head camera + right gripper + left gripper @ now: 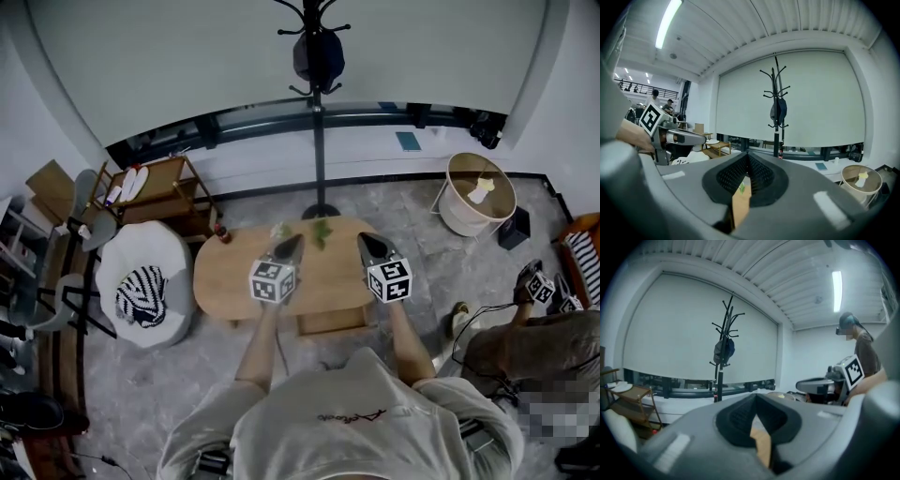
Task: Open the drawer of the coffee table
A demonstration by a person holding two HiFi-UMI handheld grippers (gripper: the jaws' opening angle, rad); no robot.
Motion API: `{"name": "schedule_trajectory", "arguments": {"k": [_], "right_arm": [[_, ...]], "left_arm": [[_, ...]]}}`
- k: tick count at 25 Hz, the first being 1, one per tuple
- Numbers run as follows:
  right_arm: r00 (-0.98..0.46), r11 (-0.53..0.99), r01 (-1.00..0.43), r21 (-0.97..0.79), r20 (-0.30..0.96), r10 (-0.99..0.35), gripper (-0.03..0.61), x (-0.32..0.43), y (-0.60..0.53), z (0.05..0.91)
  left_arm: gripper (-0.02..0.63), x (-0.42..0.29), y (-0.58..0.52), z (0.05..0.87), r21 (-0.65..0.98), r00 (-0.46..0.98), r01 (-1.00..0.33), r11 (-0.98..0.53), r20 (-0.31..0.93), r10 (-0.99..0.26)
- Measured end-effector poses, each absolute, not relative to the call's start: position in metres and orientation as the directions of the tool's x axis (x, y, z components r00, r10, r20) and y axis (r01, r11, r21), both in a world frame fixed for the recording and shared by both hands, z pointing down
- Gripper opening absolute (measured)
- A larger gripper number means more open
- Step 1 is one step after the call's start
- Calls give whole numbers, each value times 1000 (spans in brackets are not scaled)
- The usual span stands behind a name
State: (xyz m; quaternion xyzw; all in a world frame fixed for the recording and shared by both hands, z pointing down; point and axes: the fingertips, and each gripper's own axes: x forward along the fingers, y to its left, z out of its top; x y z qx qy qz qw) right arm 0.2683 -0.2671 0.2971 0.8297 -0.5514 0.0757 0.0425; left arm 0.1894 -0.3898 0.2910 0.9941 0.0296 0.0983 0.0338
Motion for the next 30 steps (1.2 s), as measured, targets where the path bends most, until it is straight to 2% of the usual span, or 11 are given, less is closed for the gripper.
{"name": "schedule_trajectory", "arguments": {"k": [13, 30], "right_arm": [[356, -357, -934, 16, 138, -924, 4, 275, -274, 275], [335, -338, -941, 3, 140, -932, 5, 272, -275, 278]], "left_arm": [[0, 189, -390, 273, 58, 986, 18, -998, 163, 27], [0, 184, -387, 281, 47, 983, -6, -999, 185, 3]]}}
